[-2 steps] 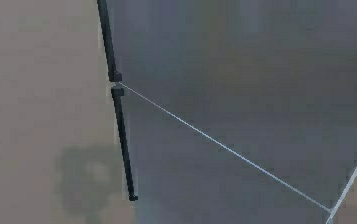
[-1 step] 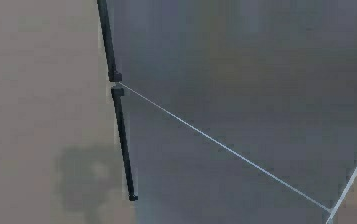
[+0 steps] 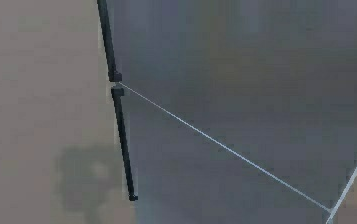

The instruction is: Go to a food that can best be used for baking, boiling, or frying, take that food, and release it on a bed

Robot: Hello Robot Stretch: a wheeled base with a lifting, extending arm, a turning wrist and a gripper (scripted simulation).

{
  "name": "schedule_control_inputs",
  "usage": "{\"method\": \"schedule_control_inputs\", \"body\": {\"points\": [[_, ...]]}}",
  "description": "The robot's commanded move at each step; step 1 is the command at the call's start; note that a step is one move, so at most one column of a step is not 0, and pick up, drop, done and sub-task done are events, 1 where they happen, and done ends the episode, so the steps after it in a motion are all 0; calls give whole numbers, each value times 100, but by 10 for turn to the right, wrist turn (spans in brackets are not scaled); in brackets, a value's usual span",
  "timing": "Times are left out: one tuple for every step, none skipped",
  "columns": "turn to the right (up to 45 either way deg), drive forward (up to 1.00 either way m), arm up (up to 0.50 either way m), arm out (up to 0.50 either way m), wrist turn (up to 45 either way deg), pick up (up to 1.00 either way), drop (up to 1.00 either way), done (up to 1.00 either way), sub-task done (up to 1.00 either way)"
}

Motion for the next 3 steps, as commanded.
{"method": "schedule_control_inputs", "body": {"points": [[0, 0, 0, 0, -450, 0, 0, 0, 0], [0, 0, 0, 0, -330, 0, 0, 0, 0], [0, 0, 0, -38, 0, 0, 0, 0, 0]]}}
